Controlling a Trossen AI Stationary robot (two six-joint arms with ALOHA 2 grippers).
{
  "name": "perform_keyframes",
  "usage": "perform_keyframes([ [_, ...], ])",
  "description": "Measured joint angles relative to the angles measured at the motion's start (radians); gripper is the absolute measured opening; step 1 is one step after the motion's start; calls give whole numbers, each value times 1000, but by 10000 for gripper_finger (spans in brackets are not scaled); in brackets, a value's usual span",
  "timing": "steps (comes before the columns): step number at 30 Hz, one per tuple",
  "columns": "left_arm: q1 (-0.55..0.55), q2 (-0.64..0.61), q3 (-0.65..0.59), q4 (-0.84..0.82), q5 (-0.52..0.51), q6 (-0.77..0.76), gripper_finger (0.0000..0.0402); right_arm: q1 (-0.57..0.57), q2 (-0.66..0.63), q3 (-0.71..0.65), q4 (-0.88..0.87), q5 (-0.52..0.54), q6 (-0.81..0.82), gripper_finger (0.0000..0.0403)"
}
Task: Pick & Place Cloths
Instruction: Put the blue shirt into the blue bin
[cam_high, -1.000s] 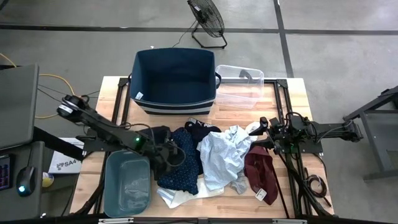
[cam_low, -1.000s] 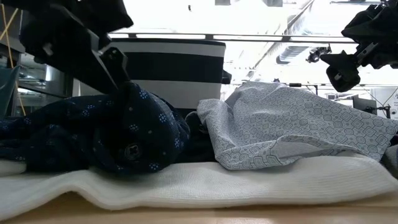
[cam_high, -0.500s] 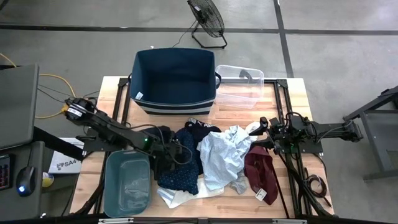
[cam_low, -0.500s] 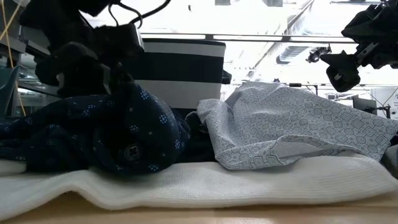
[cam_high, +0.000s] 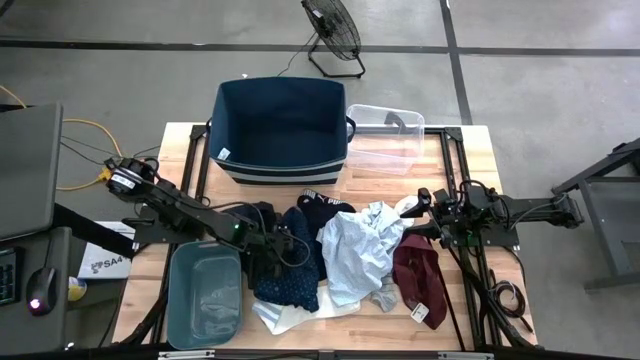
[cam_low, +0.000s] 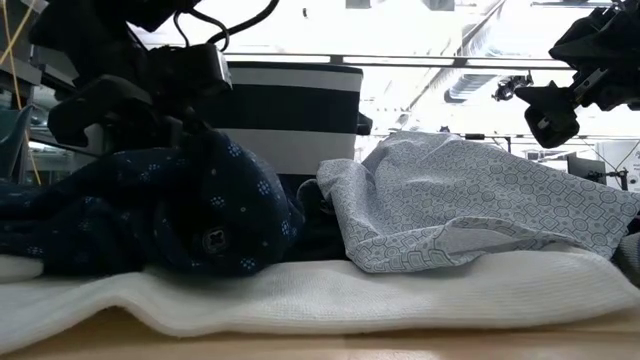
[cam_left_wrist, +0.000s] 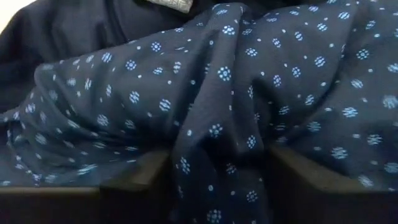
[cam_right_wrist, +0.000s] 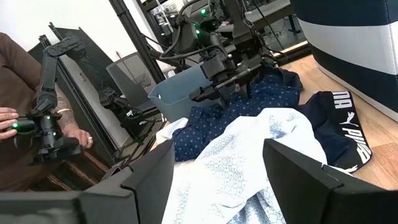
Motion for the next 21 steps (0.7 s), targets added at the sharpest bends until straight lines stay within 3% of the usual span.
perform_keyframes([
  [4, 0, -2, -1, -11, 36, 1, 41, 0, 0, 0, 0, 0, 0, 237],
  [5, 0, -8, -2, -16, 47, 0, 24, 0, 0, 0, 0, 0, 0, 237],
  [12, 0, -111, 6, -97, 126, -3, 18, 0, 0, 0, 0, 0, 0, 237],
  [21, 0, -338, 199, -361, 111, 45, 18, 0, 0, 0, 0, 0, 0, 237],
])
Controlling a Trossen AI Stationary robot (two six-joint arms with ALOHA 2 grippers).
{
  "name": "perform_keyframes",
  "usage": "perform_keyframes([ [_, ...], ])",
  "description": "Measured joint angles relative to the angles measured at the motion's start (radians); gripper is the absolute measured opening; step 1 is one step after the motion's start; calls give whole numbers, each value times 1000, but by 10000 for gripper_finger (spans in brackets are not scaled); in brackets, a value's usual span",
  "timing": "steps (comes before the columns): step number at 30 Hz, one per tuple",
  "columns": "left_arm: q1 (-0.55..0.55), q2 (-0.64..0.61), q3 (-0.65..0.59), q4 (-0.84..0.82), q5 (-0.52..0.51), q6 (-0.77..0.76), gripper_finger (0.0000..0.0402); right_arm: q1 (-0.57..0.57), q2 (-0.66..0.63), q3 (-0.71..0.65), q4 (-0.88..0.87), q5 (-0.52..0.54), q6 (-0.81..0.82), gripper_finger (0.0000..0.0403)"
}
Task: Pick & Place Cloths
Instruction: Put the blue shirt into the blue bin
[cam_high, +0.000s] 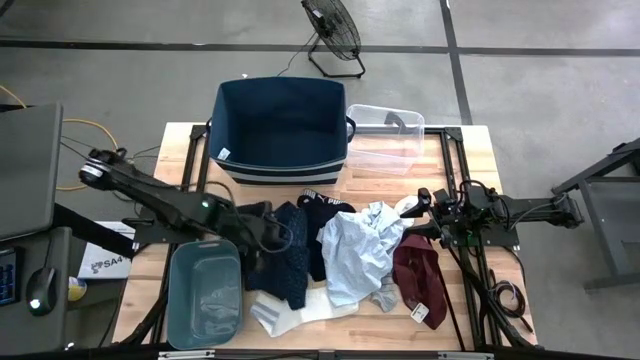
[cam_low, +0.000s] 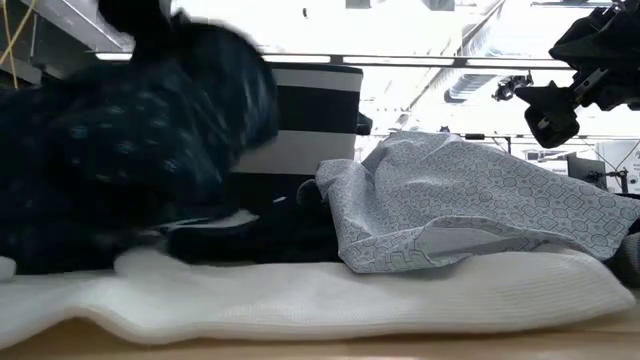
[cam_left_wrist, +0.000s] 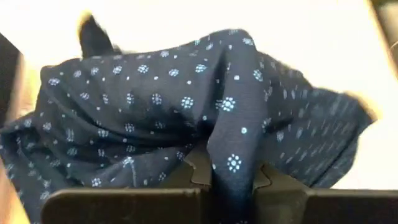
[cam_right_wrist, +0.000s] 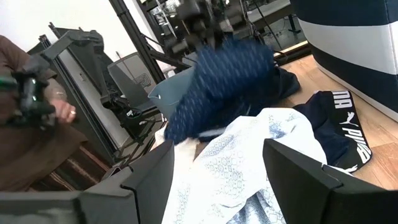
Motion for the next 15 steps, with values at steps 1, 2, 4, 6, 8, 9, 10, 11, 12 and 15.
perform_keyframes([
  [1, 0, -20, 26, -25, -2, 1, 18, 0, 0, 0, 0, 0, 0, 237],
  [2, 0, -42, 53, -54, -14, 1, 18, 0, 0, 0, 0, 0, 0, 237],
  [4, 0, -74, 109, -94, -35, 1, 18, 0, 0, 0, 0, 0, 0, 237],
  [6, 0, -105, 163, -137, -67, 7, 18, 0, 0, 0, 0, 0, 0, 237],
  [8, 0, -128, 216, -167, -92, 8, 18, 0, 0, 0, 0, 0, 0, 237],
  [9, 0, -140, 245, -183, -107, 10, 18, 0, 0, 0, 0, 0, 0, 237],
  [10, 0, -148, 269, -203, -121, 15, 18, 0, 0, 0, 0, 0, 0, 237],
  [11, 0, -154, 293, -218, -130, 22, 18, 0, 0, 0, 0, 0, 0, 237],
  [12, 0, -159, 321, -232, -137, 26, 18, 0, 0, 0, 0, 0, 0, 237],
  [15, 0, -172, 391, -266, -159, 27, 18, 0, 0, 0, 0, 0, 0, 237],
])
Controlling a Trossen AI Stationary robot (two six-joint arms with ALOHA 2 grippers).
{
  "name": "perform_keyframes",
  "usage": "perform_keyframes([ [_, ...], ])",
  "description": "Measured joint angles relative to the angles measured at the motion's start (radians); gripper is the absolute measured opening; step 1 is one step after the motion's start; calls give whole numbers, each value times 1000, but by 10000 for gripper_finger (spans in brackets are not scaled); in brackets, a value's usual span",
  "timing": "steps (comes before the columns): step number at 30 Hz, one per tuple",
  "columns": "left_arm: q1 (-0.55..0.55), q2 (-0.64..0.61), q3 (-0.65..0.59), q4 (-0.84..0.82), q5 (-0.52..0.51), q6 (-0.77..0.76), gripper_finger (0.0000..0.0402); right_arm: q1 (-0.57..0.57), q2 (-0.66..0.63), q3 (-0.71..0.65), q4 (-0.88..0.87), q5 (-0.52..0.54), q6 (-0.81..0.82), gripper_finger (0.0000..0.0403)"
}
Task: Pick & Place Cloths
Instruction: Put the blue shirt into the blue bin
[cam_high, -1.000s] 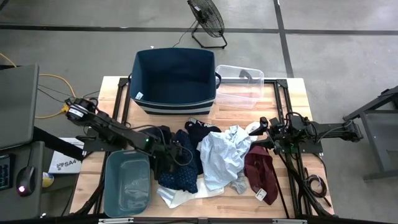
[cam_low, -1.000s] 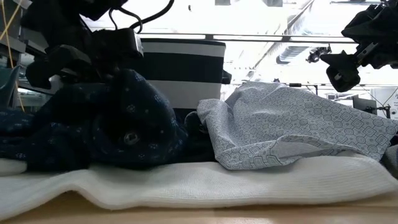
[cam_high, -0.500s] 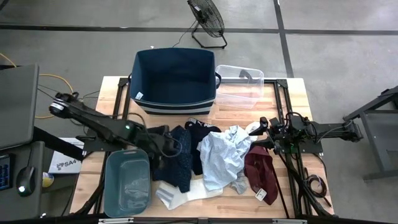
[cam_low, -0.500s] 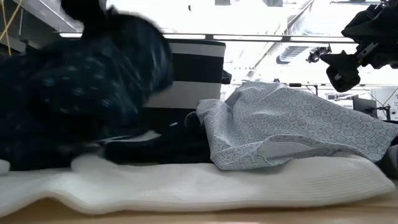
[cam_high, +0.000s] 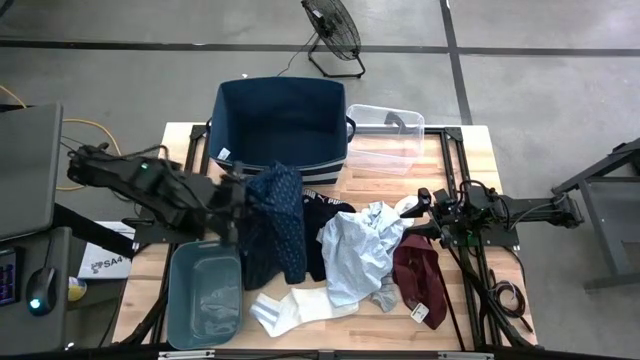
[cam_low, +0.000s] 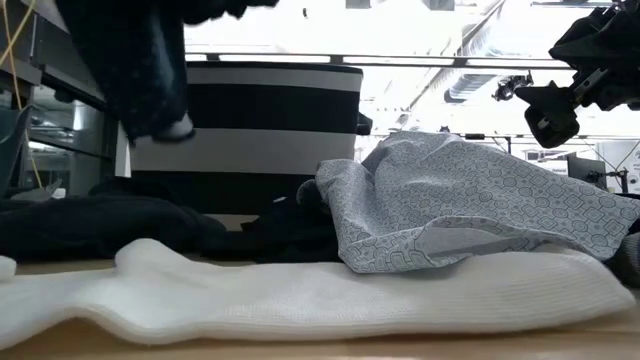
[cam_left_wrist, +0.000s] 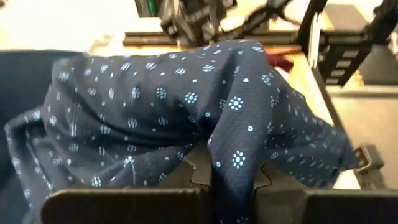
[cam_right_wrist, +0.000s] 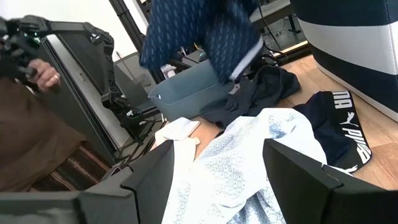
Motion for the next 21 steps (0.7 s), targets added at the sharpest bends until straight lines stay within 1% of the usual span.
perform_keyframes([
  [5, 0, -7, 110, -9, -56, 36, 17, 0, 0, 0, 0, 0, 0, 237],
  [9, 0, -7, 195, 0, -153, 93, 17, 0, 0, 0, 0, 0, 0, 237],
  [14, 0, -8, 264, 80, -331, 162, 17, 0, 0, 0, 0, 0, 0, 237],
  [21, 1, -8, 304, 312, -589, 246, 17, 0, 0, 0, 0, 0, 0, 237],
])
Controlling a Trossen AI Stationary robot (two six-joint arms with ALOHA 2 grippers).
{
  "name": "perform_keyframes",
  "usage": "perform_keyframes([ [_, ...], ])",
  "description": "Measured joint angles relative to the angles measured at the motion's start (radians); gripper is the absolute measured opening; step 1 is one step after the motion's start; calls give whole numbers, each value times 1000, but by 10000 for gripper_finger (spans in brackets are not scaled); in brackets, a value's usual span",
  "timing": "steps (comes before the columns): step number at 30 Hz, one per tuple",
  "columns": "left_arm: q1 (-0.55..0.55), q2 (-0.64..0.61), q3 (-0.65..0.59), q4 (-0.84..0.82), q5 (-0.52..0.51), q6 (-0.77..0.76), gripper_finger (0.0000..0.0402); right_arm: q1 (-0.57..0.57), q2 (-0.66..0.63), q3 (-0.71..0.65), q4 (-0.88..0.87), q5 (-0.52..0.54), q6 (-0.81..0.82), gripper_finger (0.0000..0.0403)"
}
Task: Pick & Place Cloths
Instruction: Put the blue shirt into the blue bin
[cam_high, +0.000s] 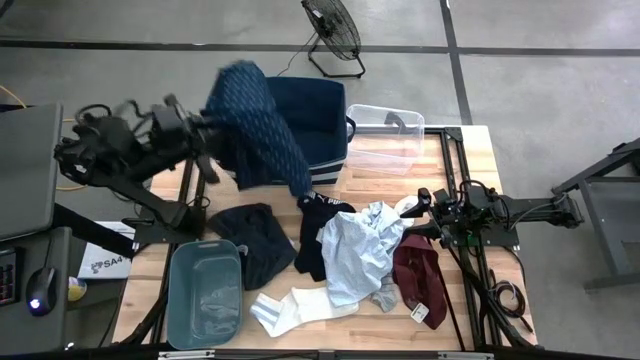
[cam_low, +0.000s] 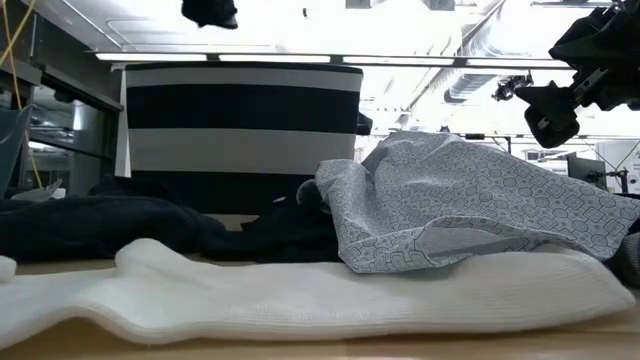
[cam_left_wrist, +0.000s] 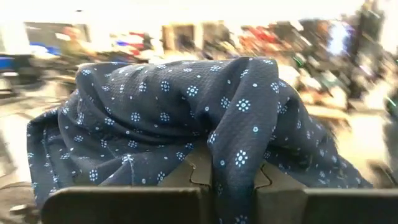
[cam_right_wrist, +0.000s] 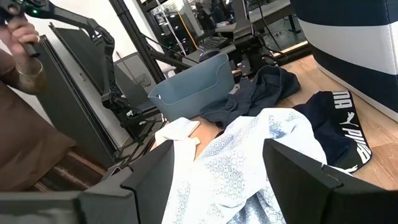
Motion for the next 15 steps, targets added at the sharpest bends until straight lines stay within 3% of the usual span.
perform_keyframes([
  [5, 13, 19, 0, 173, -187, 88, 17, 0, 0, 0, 0, 0, 0, 237],
  [7, 53, 35, 0, 224, -206, 125, 17, 0, 0, 0, 0, 0, 0, 237],
  [15, 312, 90, 0, 256, -71, 103, 17, 0, 0, 0, 0, 0, 0, 237],
])
